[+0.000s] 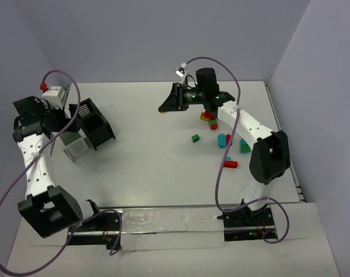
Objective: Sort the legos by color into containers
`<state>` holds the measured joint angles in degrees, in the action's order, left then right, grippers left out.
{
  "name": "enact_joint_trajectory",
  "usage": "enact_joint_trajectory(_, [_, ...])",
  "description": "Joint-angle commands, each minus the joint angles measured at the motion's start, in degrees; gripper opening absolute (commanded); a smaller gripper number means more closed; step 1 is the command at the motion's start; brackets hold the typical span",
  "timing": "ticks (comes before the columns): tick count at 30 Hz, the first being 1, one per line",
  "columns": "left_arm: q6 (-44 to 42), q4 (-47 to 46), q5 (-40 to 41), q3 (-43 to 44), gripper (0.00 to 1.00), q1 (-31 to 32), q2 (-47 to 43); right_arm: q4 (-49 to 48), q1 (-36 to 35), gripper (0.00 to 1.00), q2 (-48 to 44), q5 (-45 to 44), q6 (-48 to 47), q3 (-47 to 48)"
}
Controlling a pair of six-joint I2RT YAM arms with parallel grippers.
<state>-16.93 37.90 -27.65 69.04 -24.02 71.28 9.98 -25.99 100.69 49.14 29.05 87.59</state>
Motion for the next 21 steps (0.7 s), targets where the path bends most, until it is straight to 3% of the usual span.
enact_joint_trajectory(1, [2.24, -2.55, -15.44, 0.07, 0.99, 3.15, -8.24, -14.54, -2.45, 0.0, 1.4, -1.42, 22.37, -1.8])
enact_joint_trajectory(5, [7.89, -6.89, -14.77, -3.68, 0.99, 13.07, -13.1, -17.88, -4.08, 0.0, 2.93, -3.8, 35.21, -3.05])
enact_joint_trajectory(9, [14.37, -11.94, -9.23, -6.64, 0.99, 26.01, -15.29, -21.94, -6.44, 0.0, 3.03, -4.41, 43.47, -6.71])
enact_joint_trajectory(21, [23.96, -18.94, -12.2, -8.33, 0.99, 35.14, -12.52, -44.61, -10.47, 0.0, 6.58, 0.85, 62.33, -11.8])
